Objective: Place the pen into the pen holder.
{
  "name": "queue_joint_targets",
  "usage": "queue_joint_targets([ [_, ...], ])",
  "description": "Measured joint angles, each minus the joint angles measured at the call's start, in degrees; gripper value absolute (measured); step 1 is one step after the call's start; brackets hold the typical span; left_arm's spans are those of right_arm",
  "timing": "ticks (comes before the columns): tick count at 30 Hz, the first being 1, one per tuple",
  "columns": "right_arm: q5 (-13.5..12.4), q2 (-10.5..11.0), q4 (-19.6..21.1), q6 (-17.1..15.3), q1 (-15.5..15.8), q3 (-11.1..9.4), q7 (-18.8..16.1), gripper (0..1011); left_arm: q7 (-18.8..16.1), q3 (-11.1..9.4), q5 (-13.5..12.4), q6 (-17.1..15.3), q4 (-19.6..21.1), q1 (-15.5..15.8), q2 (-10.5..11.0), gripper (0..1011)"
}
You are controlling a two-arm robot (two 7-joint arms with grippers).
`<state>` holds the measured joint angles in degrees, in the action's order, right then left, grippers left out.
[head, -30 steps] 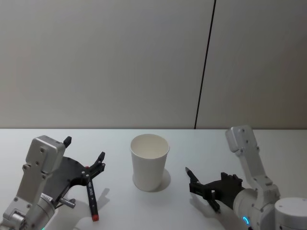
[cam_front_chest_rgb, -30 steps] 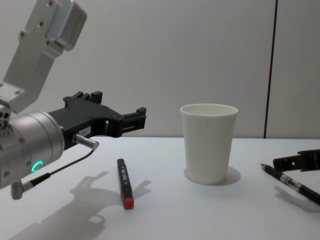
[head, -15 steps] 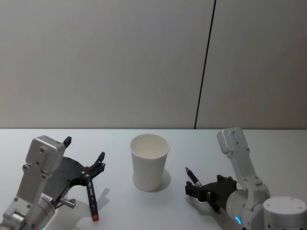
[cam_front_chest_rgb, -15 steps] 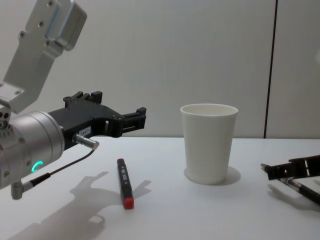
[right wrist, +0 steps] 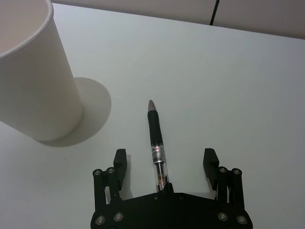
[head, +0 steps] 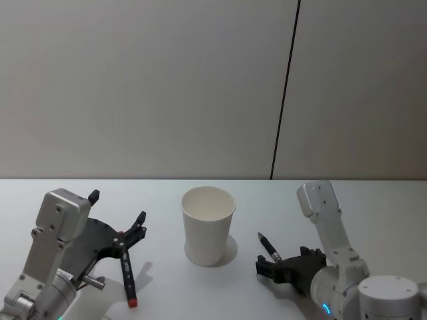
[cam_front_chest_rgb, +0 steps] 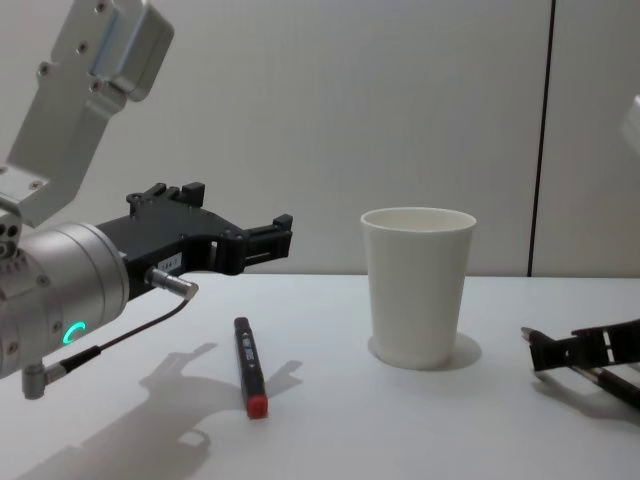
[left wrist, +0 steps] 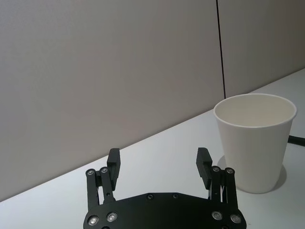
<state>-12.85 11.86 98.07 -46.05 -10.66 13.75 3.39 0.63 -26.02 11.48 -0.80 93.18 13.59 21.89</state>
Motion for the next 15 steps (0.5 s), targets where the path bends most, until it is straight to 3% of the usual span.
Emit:
queue_joint_targets([
  [15,0.6,-0.3,-0.4,0.2,0.0,0.1,0.2,999,0.0,0.0,0.0,0.0,0.0,0.0,0.0,1003],
])
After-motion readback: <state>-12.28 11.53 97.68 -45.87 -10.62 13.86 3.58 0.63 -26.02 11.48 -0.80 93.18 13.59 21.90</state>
